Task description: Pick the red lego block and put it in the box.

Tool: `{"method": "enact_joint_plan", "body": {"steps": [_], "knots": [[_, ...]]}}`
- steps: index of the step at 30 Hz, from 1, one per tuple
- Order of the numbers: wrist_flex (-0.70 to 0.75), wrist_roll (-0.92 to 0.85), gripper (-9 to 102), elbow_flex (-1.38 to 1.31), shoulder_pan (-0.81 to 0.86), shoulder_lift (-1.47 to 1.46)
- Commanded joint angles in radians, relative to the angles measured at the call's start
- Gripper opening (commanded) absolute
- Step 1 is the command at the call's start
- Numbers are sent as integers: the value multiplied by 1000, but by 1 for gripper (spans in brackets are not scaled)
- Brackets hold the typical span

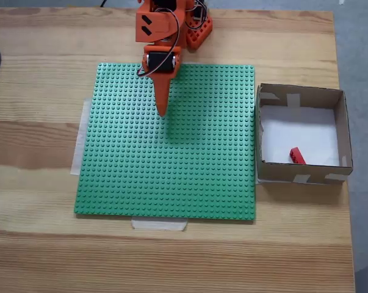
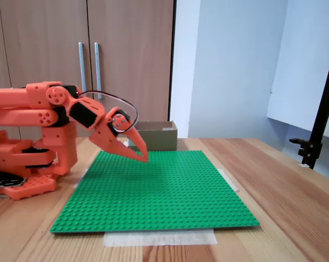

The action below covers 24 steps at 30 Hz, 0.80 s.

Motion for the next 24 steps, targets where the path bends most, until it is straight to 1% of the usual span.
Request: {"method": "enact_joint_plan", "body": {"steps": [1, 24], "knots": [[-8, -6, -1, 21, -8, 8], [3, -9, -1, 25, -8, 8]]}}
